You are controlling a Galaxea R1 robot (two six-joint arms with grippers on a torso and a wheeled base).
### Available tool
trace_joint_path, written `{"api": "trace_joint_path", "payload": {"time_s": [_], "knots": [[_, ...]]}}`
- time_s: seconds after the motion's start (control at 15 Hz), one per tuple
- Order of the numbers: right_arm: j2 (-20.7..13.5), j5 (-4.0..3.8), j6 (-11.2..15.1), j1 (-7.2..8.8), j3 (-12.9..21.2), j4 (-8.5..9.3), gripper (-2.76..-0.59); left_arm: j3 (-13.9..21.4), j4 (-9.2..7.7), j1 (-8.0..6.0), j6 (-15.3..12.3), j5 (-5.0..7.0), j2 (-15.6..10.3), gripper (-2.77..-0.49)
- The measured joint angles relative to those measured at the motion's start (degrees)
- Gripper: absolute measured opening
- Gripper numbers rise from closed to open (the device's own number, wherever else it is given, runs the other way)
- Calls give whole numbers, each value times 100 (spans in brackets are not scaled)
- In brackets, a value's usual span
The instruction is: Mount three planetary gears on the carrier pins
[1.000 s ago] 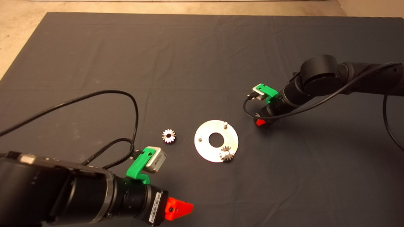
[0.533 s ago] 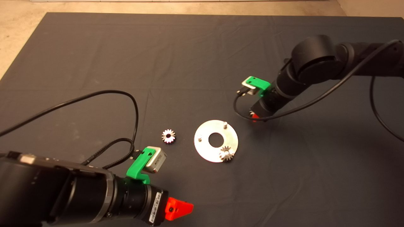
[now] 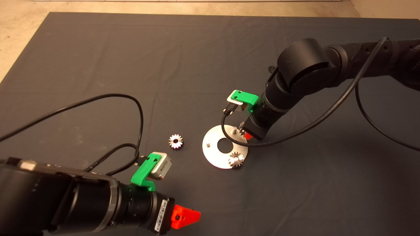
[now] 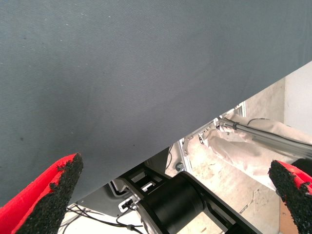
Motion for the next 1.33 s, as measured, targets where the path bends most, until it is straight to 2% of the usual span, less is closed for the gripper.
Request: {"api": "trace_joint_path", "payload": {"time_s": [0.27, 0.53, 0.8, 1.07, 1.33], "knots": [[171, -18, -10, -26, -180, 0, -241, 0, 0, 0, -2, -20, 0, -50], [480, -2, -115, -251, -618, 0, -242, 0, 0, 0, -2, -18, -1, -50], [494, -23, -159, -257, -664, 0, -242, 0, 0, 0, -2, -20, -18, -50], [491, -116, -361, -257, -795, -7, -242, 0, 0, 0, -2, -20, -21, -50], [494, -122, -410, -257, -905, -22, -242, 0, 0, 0, -2, -45, -21, -50]]}}
